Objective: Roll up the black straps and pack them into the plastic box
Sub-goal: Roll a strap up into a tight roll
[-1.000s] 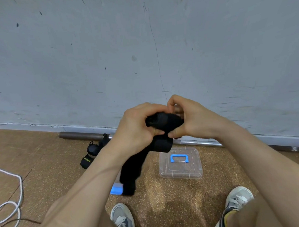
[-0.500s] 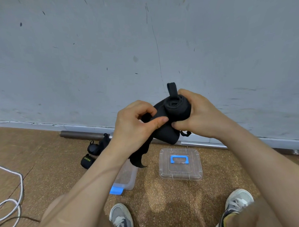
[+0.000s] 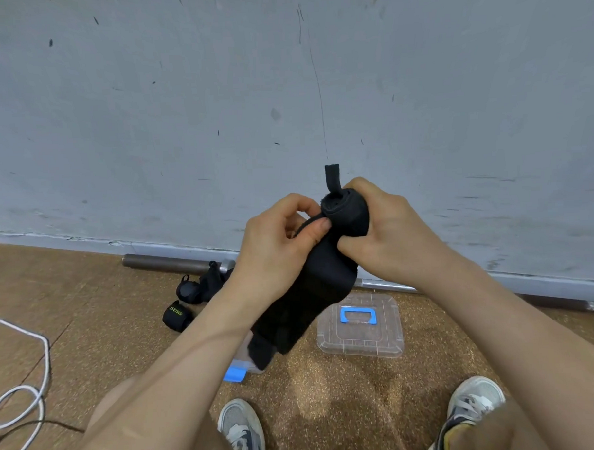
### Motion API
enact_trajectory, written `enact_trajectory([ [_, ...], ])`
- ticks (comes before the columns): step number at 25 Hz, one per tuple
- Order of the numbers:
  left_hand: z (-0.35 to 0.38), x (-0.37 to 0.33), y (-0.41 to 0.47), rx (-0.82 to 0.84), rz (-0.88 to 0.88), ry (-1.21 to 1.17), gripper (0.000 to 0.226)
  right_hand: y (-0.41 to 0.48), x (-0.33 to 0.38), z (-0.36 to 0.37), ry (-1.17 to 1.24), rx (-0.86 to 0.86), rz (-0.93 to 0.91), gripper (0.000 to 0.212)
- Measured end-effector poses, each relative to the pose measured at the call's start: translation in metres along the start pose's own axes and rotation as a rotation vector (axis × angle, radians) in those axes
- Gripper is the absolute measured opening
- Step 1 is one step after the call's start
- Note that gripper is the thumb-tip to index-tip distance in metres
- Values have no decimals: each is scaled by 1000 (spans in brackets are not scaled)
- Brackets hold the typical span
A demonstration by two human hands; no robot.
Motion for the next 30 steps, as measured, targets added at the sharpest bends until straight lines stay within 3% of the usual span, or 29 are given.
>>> enact_trajectory([
  [1, -1, -1, 0, 55, -74, -95, 4, 1, 0, -1, -47, -6, -12, 28],
  [5, -3, -2, -2, 328, -274, -252, 35, 0, 2, -2, -292, 24, -63, 35],
  [7, 1, 0, -1, 302, -298, -165, 52, -2, 2, 2, -411, 86, -121, 38],
  [9, 6, 3, -2, 255, -307, -118, 64, -2, 3, 1, -353, 219, -61, 41],
  [11, 6, 5, 0, 253, -290, -107, 56, 2, 4, -6, -182, 317, 80, 40],
  [14, 4, 6, 4, 223, -243, -95, 18, 5, 4, -18, 37, 319, 206, 36],
  [21, 14, 5, -1, 67, -97, 121, 17, 7, -1, -28, 223, 428, 342, 36],
  [24, 19, 2, -3, 52, -104, 57, 11, 6, -4, -21, 53, 339, 274, 31],
  [27, 13, 0, 0, 194, -312, -261, 38, 4, -6, -17, -218, 310, 122, 30],
  [30, 10, -4, 0, 297, -359, -281, 45, -2, -3, -7, -498, 301, -92, 34],
])
Point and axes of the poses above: each hand's wrist, its own y-axis towards the middle knuckle, its own z-axis out of the palm, x = y × z, the point moved 1 cm from there along y, towards the middle knuckle, and after that the axes turned 10 degrees about -x, right-handed, at the moved point
